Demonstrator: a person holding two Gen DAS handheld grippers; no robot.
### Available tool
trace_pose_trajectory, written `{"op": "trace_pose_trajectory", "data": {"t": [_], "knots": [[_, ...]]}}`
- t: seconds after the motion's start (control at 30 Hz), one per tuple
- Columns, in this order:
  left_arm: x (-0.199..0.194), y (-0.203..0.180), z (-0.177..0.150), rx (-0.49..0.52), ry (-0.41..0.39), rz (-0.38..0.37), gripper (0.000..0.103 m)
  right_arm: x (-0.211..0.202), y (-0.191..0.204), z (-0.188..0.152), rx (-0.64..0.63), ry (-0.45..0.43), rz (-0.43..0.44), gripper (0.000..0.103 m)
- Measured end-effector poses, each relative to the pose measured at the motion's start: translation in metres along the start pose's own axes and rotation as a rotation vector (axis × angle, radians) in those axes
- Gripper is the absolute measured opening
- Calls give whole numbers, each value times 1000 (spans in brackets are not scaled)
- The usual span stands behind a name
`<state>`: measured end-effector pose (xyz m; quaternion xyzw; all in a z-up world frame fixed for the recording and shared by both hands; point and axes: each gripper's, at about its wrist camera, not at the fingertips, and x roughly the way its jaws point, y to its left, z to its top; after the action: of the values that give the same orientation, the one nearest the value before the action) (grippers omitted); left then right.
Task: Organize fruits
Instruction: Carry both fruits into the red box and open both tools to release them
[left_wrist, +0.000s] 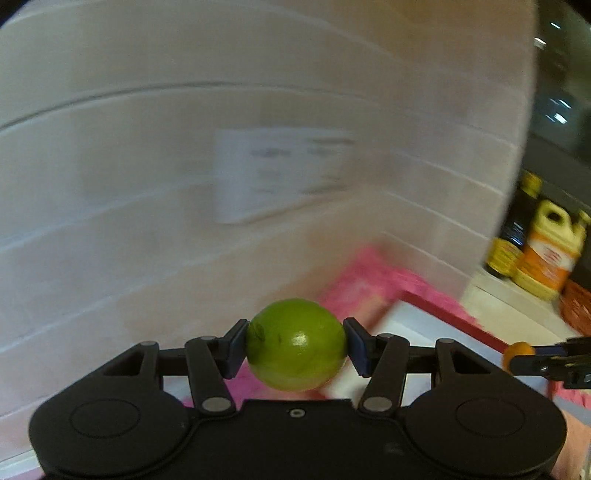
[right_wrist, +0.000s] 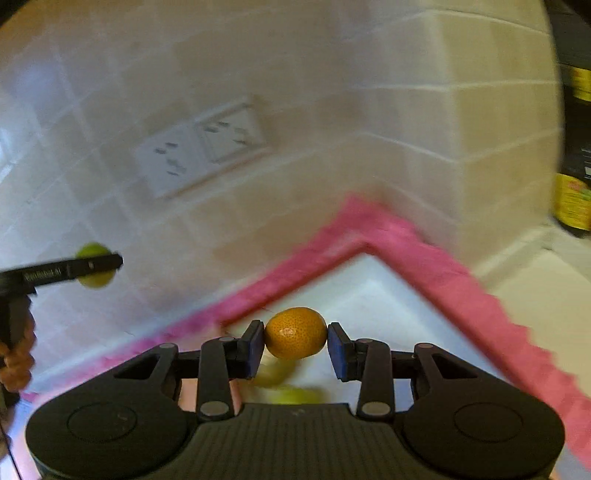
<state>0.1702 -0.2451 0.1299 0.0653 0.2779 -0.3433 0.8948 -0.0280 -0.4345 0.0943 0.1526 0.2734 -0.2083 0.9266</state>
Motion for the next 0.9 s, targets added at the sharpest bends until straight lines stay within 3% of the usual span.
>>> {"op": "trace_pose_trajectory", "data": {"t": [0.13, 0.27, 0.53, 0.67, 0.83, 0.87, 0.9], "knots": [[40, -55, -9, 55, 74, -101, 65, -1, -31, -12, -27, 90, -78, 39], [88, -86, -24, 32, 200, -176, 65, 2, -46, -21, -69, 187, -101, 39], [143, -110, -49, 42, 388, -207, 65, 31, -43, -39, -17, 320, -58, 40], [153, -111, -59, 40, 426, -207, 65, 46, -43, -48, -14, 370, -123, 40], [153, -113, -59, 39, 431, -225, 66, 52, -46, -52, 11, 395, -125, 41], [152, -115, -58, 48, 435, -221, 66, 52, -47, -51, 16, 388, -127, 42], [152, -115, -58, 55, 437, -213, 66, 51, -49, -50, 30, 380, -120, 52]]}}
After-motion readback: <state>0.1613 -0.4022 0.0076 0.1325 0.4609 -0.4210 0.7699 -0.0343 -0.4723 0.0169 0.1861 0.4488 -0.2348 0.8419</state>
